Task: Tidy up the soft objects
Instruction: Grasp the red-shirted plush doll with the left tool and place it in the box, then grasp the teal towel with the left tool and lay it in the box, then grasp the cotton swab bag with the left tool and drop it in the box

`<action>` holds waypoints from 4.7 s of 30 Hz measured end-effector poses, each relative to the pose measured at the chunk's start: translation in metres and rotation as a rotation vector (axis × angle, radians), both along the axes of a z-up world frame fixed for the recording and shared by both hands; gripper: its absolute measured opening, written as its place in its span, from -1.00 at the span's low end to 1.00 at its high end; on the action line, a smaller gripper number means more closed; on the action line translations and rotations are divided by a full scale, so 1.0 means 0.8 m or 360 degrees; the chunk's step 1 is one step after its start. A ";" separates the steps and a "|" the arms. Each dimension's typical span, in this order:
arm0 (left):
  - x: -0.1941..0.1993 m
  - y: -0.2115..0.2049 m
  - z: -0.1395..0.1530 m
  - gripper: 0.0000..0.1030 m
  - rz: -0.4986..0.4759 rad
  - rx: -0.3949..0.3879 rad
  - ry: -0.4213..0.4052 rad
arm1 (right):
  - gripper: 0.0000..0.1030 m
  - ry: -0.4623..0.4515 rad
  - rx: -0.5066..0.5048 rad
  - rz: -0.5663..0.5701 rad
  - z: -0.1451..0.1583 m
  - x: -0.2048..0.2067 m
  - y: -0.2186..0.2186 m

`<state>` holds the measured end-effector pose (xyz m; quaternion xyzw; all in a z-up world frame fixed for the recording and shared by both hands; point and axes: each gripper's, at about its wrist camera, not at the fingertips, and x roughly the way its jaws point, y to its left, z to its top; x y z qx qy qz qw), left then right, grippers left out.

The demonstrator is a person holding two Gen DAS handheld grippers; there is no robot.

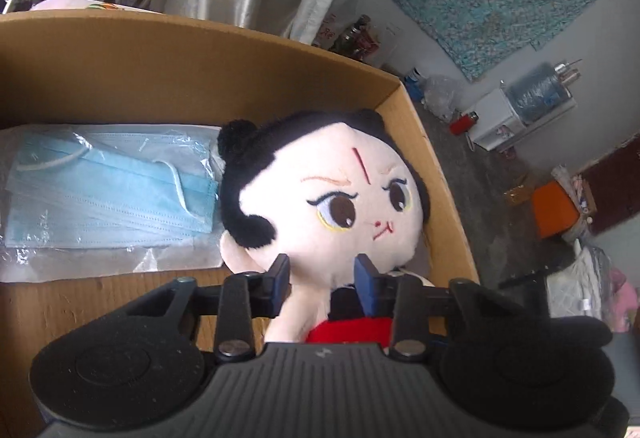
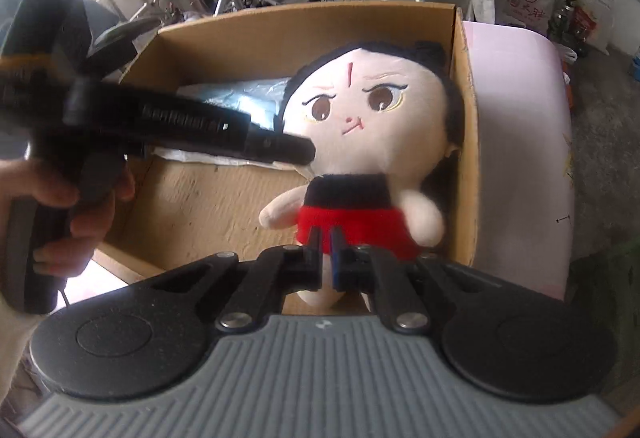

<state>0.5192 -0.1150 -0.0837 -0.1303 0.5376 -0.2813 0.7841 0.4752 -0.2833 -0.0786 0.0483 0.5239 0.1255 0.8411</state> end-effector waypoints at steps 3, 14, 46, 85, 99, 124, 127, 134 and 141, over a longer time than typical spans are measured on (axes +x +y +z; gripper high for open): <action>0.016 -0.014 -0.006 -0.46 0.0046 0.0103 -0.0042 | -0.96 0.0104 -0.0014 -0.0078 -0.028 0.018 0.001; -0.021 0.004 0.035 -0.27 0.0124 0.0178 -0.0179 | -0.92 -0.0072 0.0074 -0.0132 0.020 -0.026 -0.007; -0.191 0.022 -0.123 -0.88 0.0156 0.0003 -0.0008 | -0.87 -0.0033 0.0544 -0.0527 -0.127 -0.195 -0.124; -0.041 0.152 0.014 -0.86 0.0158 0.1110 -0.0500 | -0.87 0.0026 0.0270 0.0028 -0.061 0.105 0.194; -0.007 0.117 0.006 -0.86 -0.0051 0.1374 -0.0583 | -0.75 0.0021 -0.0001 0.0187 -0.063 0.134 0.213; -0.218 0.190 0.125 0.10 -0.0008 0.0830 -0.0502 | -0.69 -0.0177 0.0302 0.0343 0.112 -0.137 0.090; -0.263 0.200 0.091 0.04 -0.0035 0.0687 -0.0404 | -0.51 -0.0037 0.0421 0.0280 0.059 -0.172 0.098; -0.309 0.225 -0.032 0.01 -0.0011 0.0567 -0.0246 | -0.33 0.0352 0.0641 0.0085 -0.076 -0.210 0.118; -0.313 0.237 -0.066 0.20 0.0019 0.0389 -0.0196 | -0.25 0.0301 0.0943 -0.0023 -0.113 -0.228 0.109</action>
